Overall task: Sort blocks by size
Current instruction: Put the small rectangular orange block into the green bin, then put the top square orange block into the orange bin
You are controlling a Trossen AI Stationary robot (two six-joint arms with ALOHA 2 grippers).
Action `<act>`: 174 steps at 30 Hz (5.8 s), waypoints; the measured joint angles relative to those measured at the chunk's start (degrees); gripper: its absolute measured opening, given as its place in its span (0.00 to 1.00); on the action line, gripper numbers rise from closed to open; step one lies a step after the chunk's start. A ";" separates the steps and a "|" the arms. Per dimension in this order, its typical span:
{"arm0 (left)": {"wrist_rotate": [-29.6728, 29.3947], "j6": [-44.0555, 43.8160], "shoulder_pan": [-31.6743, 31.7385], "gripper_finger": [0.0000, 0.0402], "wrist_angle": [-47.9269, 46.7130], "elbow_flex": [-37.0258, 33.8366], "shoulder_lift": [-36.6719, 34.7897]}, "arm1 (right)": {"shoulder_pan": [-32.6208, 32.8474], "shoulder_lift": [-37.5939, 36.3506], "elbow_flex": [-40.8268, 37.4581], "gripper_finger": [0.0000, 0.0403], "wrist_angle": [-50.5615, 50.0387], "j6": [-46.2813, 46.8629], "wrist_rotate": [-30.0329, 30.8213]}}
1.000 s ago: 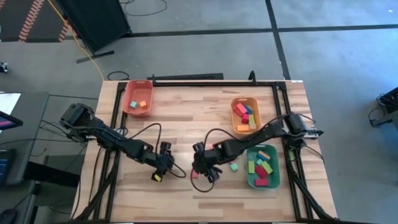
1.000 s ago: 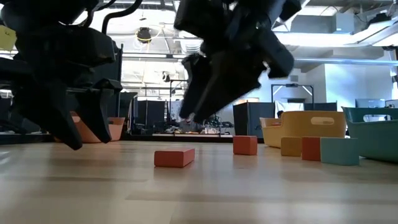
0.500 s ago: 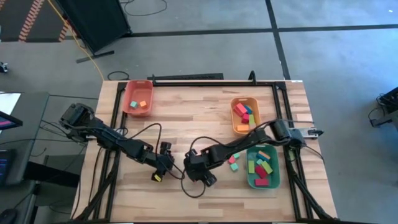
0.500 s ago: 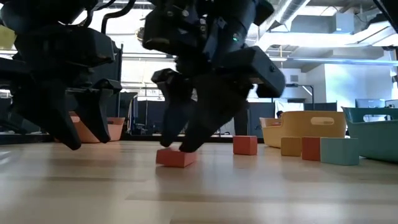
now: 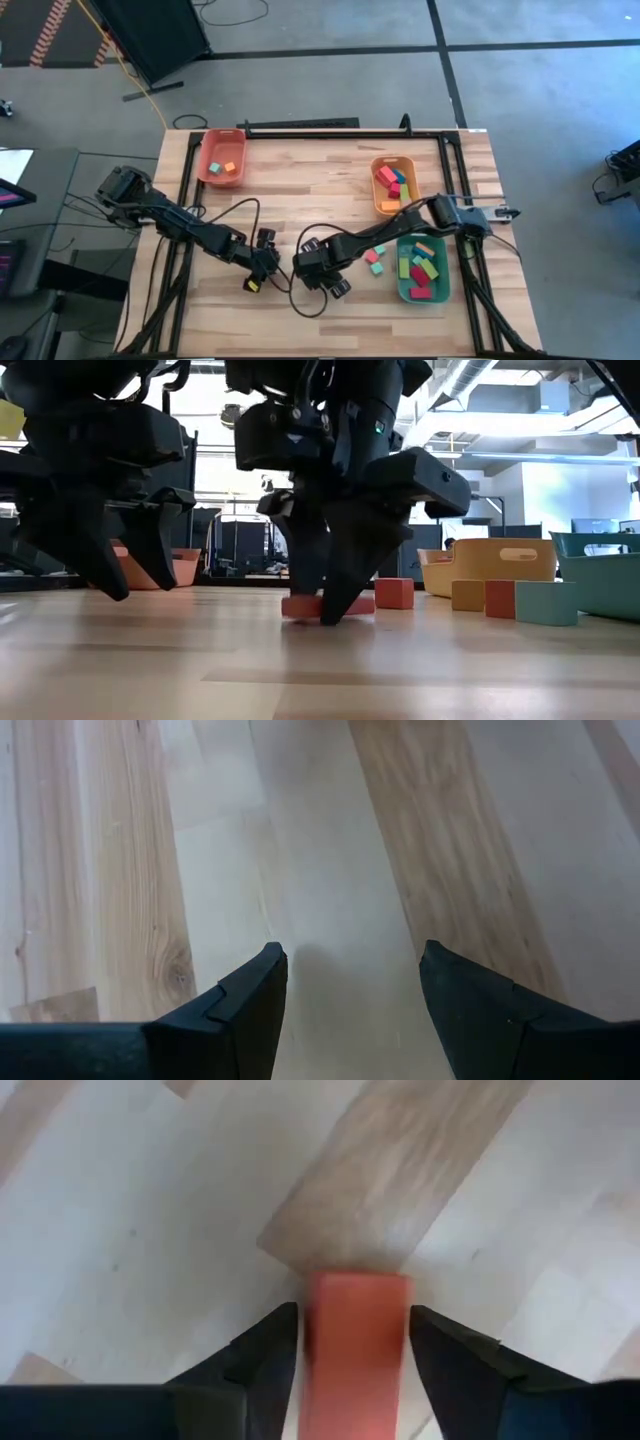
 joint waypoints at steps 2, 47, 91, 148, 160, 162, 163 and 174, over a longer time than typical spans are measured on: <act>0.00 0.02 0.00 0.55 0.05 0.00 0.00 | -0.02 0.10 -0.04 0.53 -0.49 0.19 -0.01; -0.14 11.28 0.03 0.55 11.31 0.00 0.02 | 19.51 -17.61 -1.84 0.40 -45.22 70.62 18.85; 17.46 22.77 20.74 0.55 31.53 1.38 0.07 | 26.17 -42.09 -42.98 0.61 -23.35 97.02 19.17; 37.92 36.02 30.59 0.55 19.44 31.59 33.92 | 23.59 -39.05 -36.20 0.63 1.36 80.68 34.90; 40.21 37.57 29.39 0.54 13.54 36.92 38.34 | 24.13 -39.05 -36.20 0.63 1.65 80.62 34.96; 40.26 37.61 29.42 0.52 13.55 36.92 38.27 | 24.14 -39.06 -36.20 0.63 1.63 80.64 35.10; 40.28 37.72 29.44 0.51 13.48 36.92 38.28 | 24.14 -39.05 -36.20 0.63 1.65 80.62 35.15; 40.43 37.76 29.14 0.31 11.00 36.94 37.89 | 24.13 -39.07 -36.20 0.63 1.70 80.71 35.44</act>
